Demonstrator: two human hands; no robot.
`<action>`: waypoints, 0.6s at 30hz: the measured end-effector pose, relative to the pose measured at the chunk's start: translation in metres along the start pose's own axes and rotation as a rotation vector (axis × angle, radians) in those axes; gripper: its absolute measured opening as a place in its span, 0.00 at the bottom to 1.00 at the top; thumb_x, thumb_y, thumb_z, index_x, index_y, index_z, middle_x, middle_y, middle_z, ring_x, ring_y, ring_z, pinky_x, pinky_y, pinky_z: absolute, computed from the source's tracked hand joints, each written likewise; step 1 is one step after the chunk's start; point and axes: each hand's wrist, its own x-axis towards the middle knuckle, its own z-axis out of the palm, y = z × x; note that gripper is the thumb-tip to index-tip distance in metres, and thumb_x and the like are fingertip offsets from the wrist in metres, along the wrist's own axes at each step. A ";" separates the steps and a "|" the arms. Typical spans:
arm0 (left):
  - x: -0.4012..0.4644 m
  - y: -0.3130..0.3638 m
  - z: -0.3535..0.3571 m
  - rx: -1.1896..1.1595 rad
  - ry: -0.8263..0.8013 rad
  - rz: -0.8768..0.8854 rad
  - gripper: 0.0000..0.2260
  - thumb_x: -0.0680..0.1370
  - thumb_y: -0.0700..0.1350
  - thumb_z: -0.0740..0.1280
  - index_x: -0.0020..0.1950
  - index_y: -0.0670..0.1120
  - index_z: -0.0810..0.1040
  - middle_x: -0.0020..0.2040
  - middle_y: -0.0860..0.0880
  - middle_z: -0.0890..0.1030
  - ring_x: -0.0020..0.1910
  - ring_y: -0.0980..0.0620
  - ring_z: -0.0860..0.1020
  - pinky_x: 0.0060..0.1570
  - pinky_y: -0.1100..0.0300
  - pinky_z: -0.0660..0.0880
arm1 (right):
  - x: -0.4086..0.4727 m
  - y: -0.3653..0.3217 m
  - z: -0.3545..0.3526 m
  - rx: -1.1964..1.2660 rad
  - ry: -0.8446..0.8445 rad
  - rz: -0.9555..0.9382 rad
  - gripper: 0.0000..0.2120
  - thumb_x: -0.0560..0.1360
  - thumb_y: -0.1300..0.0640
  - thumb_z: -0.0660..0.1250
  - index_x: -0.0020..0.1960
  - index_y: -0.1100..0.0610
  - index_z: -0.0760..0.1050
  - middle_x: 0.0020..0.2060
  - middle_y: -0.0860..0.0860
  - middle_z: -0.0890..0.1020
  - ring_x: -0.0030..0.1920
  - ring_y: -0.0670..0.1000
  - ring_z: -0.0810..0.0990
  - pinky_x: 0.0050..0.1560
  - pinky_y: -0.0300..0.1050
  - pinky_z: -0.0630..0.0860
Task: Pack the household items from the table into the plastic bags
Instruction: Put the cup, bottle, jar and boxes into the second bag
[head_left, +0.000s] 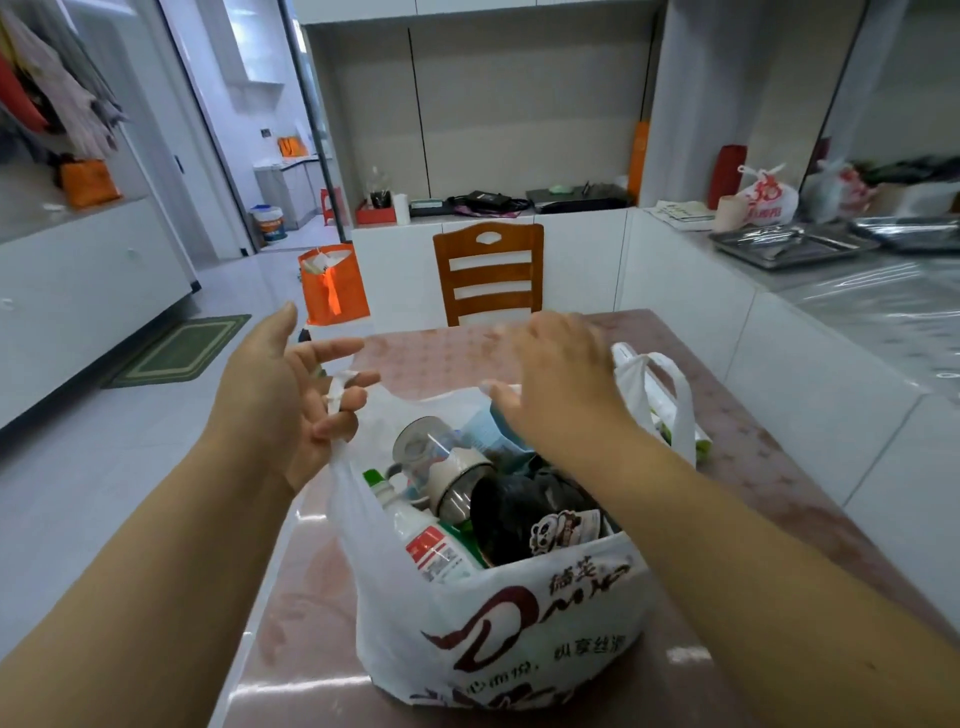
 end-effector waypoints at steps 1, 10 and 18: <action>0.001 0.000 0.001 0.006 0.009 0.002 0.27 0.78 0.64 0.53 0.56 0.42 0.77 0.54 0.36 0.81 0.27 0.53 0.71 0.18 0.70 0.62 | -0.001 0.017 -0.011 -0.154 0.095 0.117 0.26 0.75 0.40 0.61 0.68 0.52 0.64 0.64 0.54 0.69 0.63 0.56 0.66 0.63 0.53 0.62; 0.018 0.002 0.032 0.094 0.012 0.069 0.29 0.78 0.65 0.52 0.57 0.42 0.78 0.50 0.38 0.82 0.22 0.55 0.74 0.21 0.67 0.63 | 0.019 0.087 -0.004 1.034 -0.103 0.705 0.20 0.77 0.66 0.64 0.67 0.58 0.68 0.45 0.58 0.82 0.27 0.48 0.67 0.24 0.40 0.67; 0.031 0.040 0.047 0.027 -0.079 0.170 0.28 0.78 0.64 0.52 0.58 0.42 0.77 0.60 0.33 0.76 0.39 0.49 0.80 0.19 0.67 0.60 | 0.020 0.090 -0.065 1.359 0.251 0.578 0.20 0.78 0.69 0.57 0.66 0.53 0.65 0.47 0.60 0.84 0.21 0.44 0.61 0.19 0.35 0.61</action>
